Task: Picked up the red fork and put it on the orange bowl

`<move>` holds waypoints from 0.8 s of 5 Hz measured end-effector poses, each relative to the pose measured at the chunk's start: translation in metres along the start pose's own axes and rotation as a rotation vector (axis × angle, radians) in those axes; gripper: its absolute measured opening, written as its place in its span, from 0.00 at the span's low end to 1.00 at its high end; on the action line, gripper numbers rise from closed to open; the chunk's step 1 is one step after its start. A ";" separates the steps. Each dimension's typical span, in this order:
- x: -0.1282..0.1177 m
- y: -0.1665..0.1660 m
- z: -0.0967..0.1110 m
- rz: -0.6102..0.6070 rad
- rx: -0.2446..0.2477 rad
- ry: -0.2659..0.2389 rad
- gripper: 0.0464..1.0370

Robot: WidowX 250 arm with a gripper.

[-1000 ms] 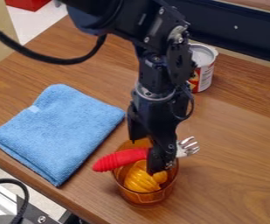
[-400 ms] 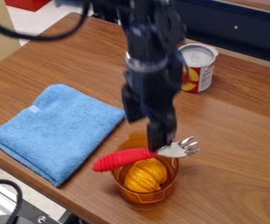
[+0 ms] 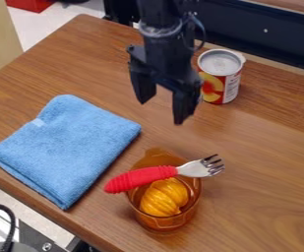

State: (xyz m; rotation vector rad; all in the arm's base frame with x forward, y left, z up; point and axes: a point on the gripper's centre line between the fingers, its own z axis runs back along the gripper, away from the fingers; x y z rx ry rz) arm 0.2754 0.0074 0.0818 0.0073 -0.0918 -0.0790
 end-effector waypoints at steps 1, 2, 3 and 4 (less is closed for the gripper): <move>0.021 0.036 -0.006 0.238 -0.002 -0.049 0.96; 0.032 0.063 -0.018 0.338 0.022 -0.058 0.96; 0.043 0.086 -0.022 0.377 0.042 -0.083 0.96; 0.060 0.110 -0.023 0.431 0.047 -0.103 0.96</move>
